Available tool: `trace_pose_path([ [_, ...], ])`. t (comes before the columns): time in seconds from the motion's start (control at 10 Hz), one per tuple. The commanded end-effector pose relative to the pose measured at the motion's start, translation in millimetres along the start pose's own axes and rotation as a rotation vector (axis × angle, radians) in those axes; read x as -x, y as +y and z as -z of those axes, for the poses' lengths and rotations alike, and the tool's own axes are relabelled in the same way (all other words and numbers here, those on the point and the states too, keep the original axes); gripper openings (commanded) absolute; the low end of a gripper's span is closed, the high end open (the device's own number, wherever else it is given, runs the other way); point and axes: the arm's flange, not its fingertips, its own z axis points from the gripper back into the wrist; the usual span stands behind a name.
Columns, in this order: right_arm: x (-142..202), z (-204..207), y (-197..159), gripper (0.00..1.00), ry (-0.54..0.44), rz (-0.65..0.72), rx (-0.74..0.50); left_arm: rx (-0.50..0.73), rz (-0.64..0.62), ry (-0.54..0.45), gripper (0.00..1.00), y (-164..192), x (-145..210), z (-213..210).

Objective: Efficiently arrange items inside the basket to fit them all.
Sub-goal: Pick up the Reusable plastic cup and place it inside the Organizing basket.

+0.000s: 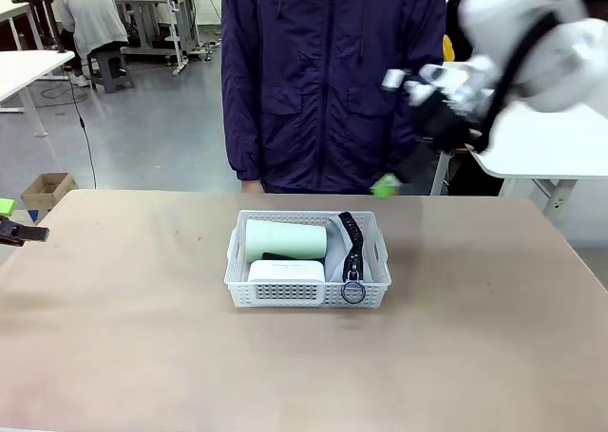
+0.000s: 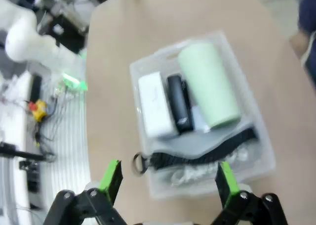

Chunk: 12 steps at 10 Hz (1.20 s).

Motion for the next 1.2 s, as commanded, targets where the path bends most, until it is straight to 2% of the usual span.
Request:
trace_pose_path([
  [0.0,79,-48,-9,1.00,-0.199,0.265,-0.040,-0.005,-0.007,0.003,1.00,-3,1,3],
  [0.1,121,-74,-23,1.00,-0.313,0.362,-0.096,-0.005,-0.007,0.003,1.00,-3,1,3],
  [0.2,167,-98,-39,1.00,-0.492,0.504,-0.125,-0.005,-0.007,0.003,1.00,-3,1,3],
  [0.4,235,-119,-77,1.00,-0.790,0.657,-0.216,-0.005,-0.007,0.003,1.00,-3,1,3],
  [0.5,254,-112,-102,1.00,-0.903,0.791,-0.142,-0.005,-0.007,0.003,1.00,-3,1,3],
  [0.6,237,-125,-53,1.00,-0.529,0.588,-0.169,-0.005,-0.007,0.003,1.00,-3,1,3],
  [1.1,237,-125,-53,1.00,-0.529,0.588,-0.169,-0.005,-0.007,0.003,1.00,-3,1,3],
])
